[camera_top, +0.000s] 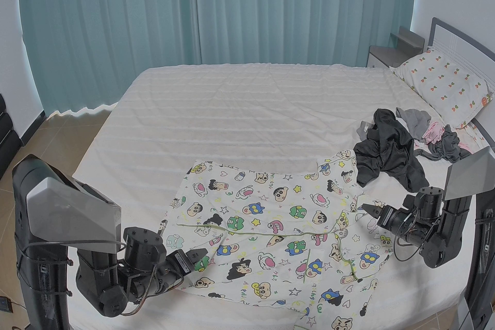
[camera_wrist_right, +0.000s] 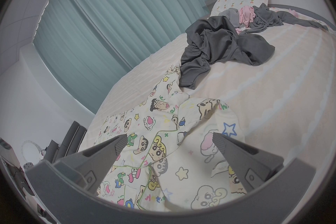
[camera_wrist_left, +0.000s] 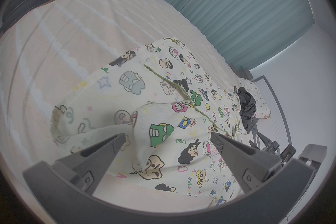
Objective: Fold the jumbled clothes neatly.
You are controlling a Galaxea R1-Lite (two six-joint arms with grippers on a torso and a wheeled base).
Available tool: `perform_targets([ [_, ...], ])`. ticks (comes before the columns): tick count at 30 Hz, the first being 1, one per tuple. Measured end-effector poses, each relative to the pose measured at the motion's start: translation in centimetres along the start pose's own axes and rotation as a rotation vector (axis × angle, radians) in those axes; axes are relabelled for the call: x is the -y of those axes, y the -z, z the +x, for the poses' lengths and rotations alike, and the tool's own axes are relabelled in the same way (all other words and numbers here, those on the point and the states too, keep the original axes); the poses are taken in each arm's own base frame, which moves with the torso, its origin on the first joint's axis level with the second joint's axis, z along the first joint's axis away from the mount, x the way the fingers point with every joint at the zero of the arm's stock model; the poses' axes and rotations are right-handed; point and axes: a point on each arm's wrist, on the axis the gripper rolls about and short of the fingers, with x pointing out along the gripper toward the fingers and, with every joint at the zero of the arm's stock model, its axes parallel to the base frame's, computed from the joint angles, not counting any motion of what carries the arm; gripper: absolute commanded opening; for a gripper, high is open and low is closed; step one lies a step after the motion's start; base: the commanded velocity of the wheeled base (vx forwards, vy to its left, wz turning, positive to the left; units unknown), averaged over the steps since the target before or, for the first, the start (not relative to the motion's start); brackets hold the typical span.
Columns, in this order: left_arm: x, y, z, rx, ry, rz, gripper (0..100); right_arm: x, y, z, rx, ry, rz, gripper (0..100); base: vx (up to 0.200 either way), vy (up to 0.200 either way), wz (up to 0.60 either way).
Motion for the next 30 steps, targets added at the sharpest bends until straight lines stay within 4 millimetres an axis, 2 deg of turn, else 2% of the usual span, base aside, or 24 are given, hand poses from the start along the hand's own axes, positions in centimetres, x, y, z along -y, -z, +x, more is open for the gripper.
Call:
perform_targets([
  [10, 0.3, 1.3, 1.9, 0.044, -0.053, 0.131, 100, 0.7, -0.8, 0.1, 0.031, 0.009, 0.011, 100, 0.000, 0.000, 0.00],
  [26, 0.4, 1.5, 3.4, 0.076, -0.065, 0.136, 100, 0.7, -1.0, 0.2, 0.037, 0.011, 0.009, 100, 0.000, 0.000, 0.00],
  [27, 0.4, 1.5, 3.5, 0.083, -0.068, 0.135, 0, 0.7, -1.0, 0.2, 0.037, 0.011, 0.008, 100, 0.000, 0.000, 0.00],
  [30, 0.4, 1.6, 3.6, 0.091, -0.074, 0.131, 0, 0.7, -0.9, 0.2, 0.037, 0.012, 0.008, 100, 0.000, 0.000, 0.00],
])
